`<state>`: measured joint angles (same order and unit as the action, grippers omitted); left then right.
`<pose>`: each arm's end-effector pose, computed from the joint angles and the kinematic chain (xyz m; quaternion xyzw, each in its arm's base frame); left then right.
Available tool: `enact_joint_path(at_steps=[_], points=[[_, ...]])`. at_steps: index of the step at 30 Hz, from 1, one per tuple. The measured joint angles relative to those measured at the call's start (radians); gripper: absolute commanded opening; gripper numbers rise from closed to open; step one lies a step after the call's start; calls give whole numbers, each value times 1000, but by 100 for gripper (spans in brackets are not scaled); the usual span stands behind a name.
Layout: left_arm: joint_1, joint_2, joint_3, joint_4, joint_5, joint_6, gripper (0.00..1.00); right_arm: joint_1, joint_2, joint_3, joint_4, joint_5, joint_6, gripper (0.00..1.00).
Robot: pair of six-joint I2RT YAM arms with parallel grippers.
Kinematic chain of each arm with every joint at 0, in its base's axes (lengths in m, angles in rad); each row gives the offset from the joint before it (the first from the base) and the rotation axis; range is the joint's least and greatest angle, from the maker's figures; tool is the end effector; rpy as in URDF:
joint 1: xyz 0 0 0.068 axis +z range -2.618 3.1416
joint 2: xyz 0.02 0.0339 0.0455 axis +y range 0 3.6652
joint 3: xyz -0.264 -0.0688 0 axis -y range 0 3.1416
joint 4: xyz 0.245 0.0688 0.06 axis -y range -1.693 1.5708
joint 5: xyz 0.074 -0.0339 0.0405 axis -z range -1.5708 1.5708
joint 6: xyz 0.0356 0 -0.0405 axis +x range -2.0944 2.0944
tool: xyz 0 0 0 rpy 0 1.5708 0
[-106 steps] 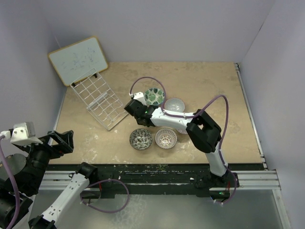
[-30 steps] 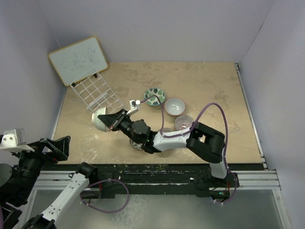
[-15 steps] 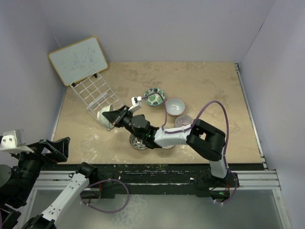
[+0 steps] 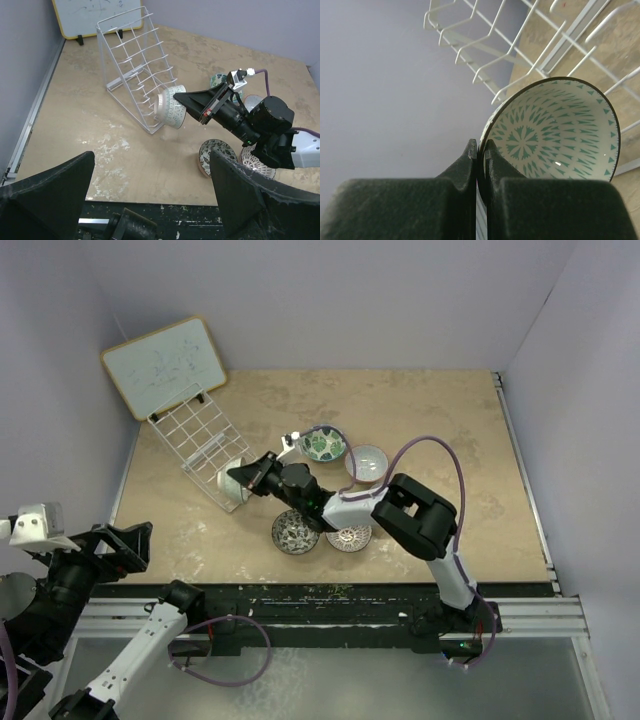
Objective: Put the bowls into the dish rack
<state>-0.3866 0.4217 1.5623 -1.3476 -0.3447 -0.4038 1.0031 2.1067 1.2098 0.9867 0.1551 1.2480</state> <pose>-0.0585 0.0368 0.4472 -0.1147 0.7639 -0.1162 0.6243 0.2538 0.3877 0.1963 0.1389 0.6606 0.6417 0.3641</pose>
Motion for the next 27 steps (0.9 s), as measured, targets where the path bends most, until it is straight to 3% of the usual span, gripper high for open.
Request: enact_joint_path(at_steps=[12, 22, 27], points=[[0, 6, -41, 14, 0, 3, 99, -88, 49, 35, 10, -120, 21, 0], [0, 6, -73, 37, 0, 3, 99, -182, 55, 168, -76, -209, -89, 0], [0, 6, -84, 47, 0, 3, 99, -208, 61, 163, -3, -280, -104, 0]])
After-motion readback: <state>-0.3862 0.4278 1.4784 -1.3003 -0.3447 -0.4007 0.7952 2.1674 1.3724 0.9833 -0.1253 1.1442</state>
